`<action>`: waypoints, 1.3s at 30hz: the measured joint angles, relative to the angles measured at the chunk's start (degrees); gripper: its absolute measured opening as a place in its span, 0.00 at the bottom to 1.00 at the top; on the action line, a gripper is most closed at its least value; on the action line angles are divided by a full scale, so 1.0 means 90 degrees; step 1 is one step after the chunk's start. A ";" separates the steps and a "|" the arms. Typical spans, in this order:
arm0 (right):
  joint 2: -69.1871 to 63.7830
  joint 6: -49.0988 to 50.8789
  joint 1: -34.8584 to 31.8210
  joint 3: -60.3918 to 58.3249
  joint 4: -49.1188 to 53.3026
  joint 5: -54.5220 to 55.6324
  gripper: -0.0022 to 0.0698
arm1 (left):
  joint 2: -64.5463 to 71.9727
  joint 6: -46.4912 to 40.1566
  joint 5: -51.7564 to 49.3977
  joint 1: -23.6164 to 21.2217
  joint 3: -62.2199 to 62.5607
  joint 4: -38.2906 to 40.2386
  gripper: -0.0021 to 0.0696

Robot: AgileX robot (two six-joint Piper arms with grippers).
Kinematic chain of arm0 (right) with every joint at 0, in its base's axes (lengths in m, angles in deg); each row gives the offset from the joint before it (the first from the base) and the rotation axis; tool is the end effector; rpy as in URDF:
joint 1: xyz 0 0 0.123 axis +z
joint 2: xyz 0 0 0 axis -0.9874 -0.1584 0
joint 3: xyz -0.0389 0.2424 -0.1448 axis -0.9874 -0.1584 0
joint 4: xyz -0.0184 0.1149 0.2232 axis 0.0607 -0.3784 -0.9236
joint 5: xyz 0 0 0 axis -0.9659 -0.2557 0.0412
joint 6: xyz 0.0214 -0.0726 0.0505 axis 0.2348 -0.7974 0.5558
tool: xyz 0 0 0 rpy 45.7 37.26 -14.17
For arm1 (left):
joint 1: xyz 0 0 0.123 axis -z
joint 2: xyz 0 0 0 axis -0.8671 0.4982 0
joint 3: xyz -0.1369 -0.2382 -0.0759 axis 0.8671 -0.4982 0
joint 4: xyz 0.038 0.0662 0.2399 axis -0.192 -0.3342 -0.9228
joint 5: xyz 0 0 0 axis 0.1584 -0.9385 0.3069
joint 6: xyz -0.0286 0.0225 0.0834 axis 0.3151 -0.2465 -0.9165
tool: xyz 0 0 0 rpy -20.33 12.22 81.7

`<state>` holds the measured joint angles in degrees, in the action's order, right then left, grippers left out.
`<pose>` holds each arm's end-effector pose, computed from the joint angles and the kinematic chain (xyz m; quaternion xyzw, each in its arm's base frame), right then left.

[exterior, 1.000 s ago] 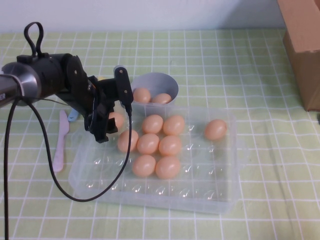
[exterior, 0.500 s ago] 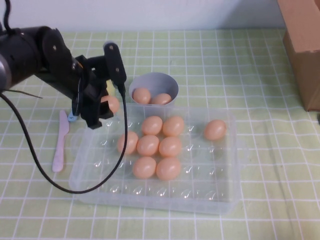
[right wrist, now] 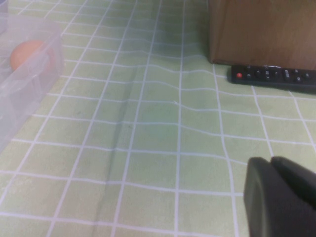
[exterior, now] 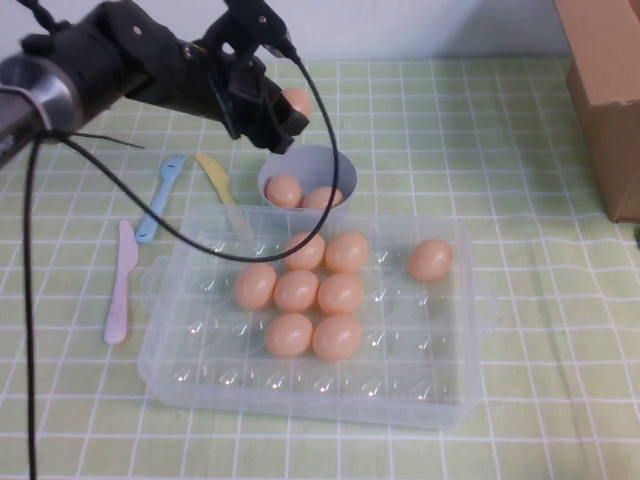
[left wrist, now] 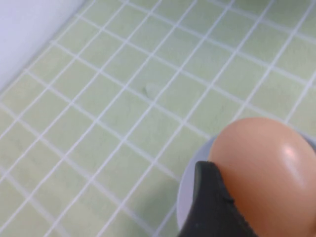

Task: Take an egg out of the egg box
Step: Place the egg in the bowl

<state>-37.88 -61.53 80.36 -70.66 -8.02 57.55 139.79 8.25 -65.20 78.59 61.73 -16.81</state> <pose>0.0529 0.0076 0.1730 -0.0377 0.7999 0.0214 0.5985 0.4419 -0.1802 0.2775 0.4534 0.7749 -0.1036 0.4280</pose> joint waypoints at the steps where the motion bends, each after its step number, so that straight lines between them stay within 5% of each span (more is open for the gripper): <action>1: 0.0000 0.0000 0.0000 0.0000 0.0000 0.0000 0.01 | 0.0180 0.0000 -0.0014 0.0000 0.0161 0.0227 0.54; 20: 0.0000 0.0000 0.0000 0.0000 0.0000 0.0000 0.01 | 0.1452 -0.0012 -0.0001 0.0050 0.0771 0.0878 0.54; 39: 0.0000 0.0000 0.0000 0.0000 0.0000 0.0000 0.01 | 0.1452 -0.0012 -0.0383 0.0102 0.0771 0.0279 0.57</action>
<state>-37.88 -61.53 80.36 -70.66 -8.02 57.55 152.86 8.14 -68.65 79.51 68.67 -14.29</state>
